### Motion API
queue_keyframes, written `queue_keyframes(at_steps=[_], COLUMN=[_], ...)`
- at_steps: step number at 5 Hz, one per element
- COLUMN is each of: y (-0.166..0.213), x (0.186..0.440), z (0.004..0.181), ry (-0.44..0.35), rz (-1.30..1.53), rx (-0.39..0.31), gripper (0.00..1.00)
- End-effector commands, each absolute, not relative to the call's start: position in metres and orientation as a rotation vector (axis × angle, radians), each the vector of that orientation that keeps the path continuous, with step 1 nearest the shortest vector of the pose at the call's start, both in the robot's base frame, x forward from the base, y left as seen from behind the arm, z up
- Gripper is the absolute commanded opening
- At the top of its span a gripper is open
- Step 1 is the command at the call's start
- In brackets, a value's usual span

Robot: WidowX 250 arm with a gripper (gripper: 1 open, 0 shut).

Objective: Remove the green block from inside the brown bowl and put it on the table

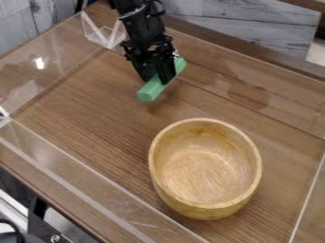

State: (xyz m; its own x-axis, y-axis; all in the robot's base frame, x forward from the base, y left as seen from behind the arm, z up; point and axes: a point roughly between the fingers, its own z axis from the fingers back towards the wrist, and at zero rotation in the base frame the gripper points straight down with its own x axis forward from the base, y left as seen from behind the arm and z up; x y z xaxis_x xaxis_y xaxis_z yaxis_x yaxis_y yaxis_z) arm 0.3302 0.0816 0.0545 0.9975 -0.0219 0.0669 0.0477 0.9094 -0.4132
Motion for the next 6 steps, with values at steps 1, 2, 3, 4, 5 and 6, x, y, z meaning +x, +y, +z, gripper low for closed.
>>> queue_keyframes(at_steps=[1, 2, 3, 4, 5, 6], y=[0.0907, 0.0912, 0.0916, 0.0920, 0.0924, 0.0940], x=[0.3392, 0.3390, 0.3387, 0.3384, 0.3382, 0.3393], z=[0.0721, 0.0725, 0.0730, 0.0732, 0.0736, 0.0721], ry=[-0.116, -0.111, -0.105, -0.099, -0.093, -0.090], rz=[-0.033, -0.030, -0.027, -0.025, -0.022, -0.021], rx=[-0.408, -0.411, -0.415, -0.418, -0.421, -0.424], gripper=[0.00, 0.00, 0.00, 0.00, 0.00, 0.00])
